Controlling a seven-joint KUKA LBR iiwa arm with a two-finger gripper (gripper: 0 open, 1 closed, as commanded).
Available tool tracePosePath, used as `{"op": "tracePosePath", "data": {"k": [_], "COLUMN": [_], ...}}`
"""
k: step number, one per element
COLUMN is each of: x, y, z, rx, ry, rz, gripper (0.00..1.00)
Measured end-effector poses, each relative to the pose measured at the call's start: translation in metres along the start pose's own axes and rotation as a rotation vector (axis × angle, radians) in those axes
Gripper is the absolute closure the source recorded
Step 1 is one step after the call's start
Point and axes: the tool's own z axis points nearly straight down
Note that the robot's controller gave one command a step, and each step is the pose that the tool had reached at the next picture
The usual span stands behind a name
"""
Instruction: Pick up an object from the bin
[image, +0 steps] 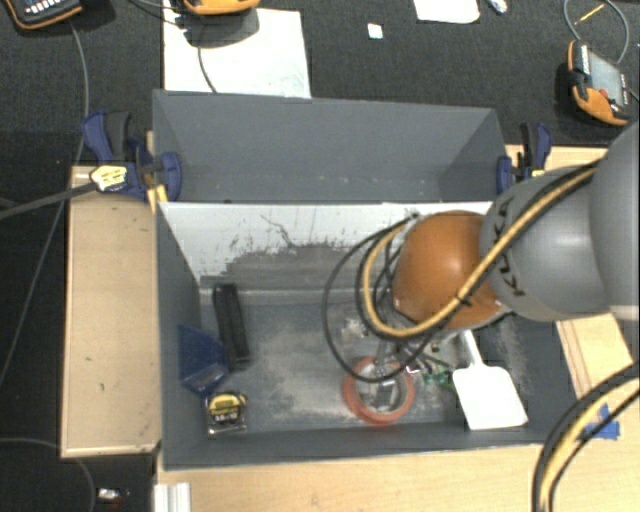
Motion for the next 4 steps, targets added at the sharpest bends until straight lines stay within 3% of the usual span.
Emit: {"op": "tracePosePath", "data": {"k": [1, 2, 3, 4], "x": [0.003, -0.01, -0.003, -0.003], "y": [-0.032, -0.042, -0.035, -0.035], "z": [-0.001, -0.031, -0.012, -0.012], "rx": [0.003, 0.0, 0.001, 0.001], "ry": [-0.003, -0.004, -0.007, -0.007], "rz": [-0.159, -0.001, -0.112, -0.111], "gripper": [0.0, 0.0, 1.0, 1.0]}}
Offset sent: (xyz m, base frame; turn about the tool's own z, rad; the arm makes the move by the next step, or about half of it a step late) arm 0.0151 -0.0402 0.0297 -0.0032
